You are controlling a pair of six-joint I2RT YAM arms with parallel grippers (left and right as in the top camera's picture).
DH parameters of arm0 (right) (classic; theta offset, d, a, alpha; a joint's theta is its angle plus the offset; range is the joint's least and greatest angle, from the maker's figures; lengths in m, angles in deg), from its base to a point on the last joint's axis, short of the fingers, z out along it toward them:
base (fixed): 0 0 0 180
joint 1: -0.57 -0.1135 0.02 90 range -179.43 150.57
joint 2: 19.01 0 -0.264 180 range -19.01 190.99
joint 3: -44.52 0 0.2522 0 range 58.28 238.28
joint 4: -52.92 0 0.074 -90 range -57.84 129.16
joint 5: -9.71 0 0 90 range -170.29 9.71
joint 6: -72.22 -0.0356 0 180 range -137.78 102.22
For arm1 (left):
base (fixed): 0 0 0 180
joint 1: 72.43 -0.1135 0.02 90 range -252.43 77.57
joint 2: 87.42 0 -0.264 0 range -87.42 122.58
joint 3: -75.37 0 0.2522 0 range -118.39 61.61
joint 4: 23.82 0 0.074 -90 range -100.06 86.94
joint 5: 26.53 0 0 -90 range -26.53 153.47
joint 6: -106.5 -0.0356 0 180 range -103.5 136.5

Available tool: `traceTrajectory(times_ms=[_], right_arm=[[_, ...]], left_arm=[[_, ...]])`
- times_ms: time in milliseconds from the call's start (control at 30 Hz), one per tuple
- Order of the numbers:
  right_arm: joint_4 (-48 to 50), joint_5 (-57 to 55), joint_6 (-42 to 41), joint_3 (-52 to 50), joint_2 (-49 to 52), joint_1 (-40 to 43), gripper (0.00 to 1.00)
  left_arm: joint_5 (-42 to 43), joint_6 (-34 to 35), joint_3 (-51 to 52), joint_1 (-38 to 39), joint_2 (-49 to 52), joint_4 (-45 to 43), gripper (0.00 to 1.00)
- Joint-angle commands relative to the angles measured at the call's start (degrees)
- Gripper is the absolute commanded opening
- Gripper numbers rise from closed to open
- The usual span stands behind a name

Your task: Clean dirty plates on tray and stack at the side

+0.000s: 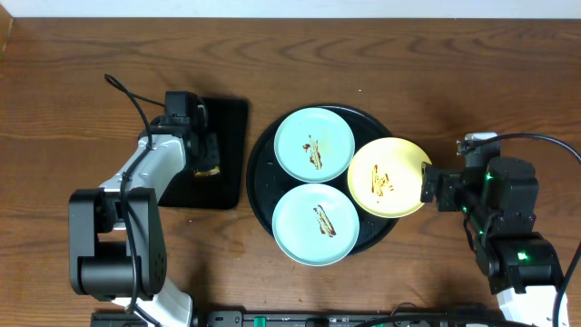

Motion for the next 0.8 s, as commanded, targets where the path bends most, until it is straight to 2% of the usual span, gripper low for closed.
traceTrajectory(times_ms=[0,267,433,767], right_arm=[[0.04,-0.76,-0.59,1.16,0.04,-0.28,0.99],[0.04,-0.79,-0.59,1.16,0.04,-0.28,0.99],[0.04,-0.85,-0.57,1.16,0.04,-0.28,0.99],[0.04,-0.98,-0.57,1.16,0.04,-0.26,0.99]], left_arm=[[-0.52,0.17,-0.96,-0.13,-0.39,-0.07,0.47],[-0.52,0.35,-0.96,0.04,-1.51,-0.04,0.48],[-2.05,0.37,-0.96,0.5,-1.51,-0.04,0.52],[-3.02,0.37,-0.98,1.99,-1.62,-0.07,0.52]])
